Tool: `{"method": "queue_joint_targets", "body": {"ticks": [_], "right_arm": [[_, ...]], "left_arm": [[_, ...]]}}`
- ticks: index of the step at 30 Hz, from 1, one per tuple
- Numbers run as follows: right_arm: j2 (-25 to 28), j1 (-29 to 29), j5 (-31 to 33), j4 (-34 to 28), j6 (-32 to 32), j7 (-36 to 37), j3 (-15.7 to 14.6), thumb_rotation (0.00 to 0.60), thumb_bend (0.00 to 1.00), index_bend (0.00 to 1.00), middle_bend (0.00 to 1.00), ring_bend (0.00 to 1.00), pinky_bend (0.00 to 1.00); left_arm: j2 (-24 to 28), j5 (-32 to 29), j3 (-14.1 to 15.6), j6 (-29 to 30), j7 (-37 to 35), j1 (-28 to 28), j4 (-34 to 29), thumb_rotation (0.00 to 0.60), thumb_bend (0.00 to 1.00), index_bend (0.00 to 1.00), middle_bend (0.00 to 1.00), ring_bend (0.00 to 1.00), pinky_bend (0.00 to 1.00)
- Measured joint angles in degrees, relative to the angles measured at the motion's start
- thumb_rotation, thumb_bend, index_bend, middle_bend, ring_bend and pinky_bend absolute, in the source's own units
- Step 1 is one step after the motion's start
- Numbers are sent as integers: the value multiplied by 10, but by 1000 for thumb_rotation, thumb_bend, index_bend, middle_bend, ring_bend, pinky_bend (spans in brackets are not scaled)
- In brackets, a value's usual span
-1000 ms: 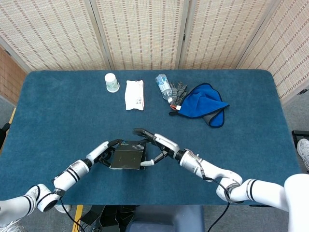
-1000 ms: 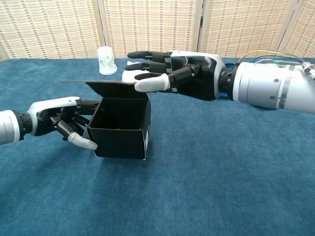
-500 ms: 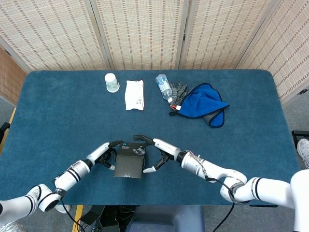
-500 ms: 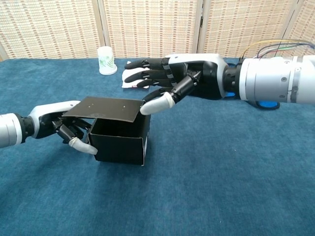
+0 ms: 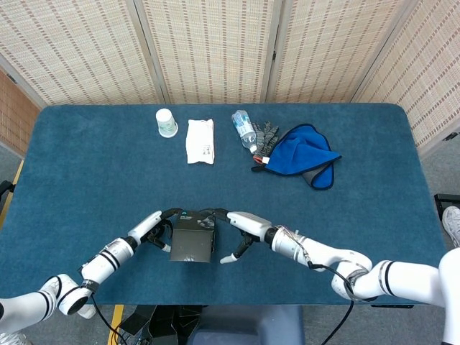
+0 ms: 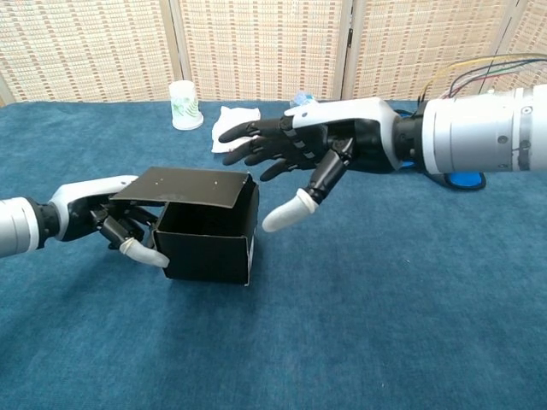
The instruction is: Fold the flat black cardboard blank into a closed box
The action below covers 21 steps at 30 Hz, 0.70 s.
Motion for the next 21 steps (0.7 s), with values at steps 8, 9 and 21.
{"method": "queue_joint_targets", "body": {"ticks": [8,9,21], "right_arm": [[-21,31,60,7,-32,-77,33,600,0,0,68,24,52],[-21,38,66,6,-41,-87,37,600,0,0,68,31,52],[-35,75,136,-1,-98,-133,67,600,0,0,101,86,115]], "left_arm": [[-1,-3,-4,-8,6,-3,-3,600,84,270,311,583,844],[-1,-3,-4,-8,6,-3,-3,600,83,270,311,582,844],[-3,-5,-4,-7,7,2,2,600,84,268,311,581,842]]}}
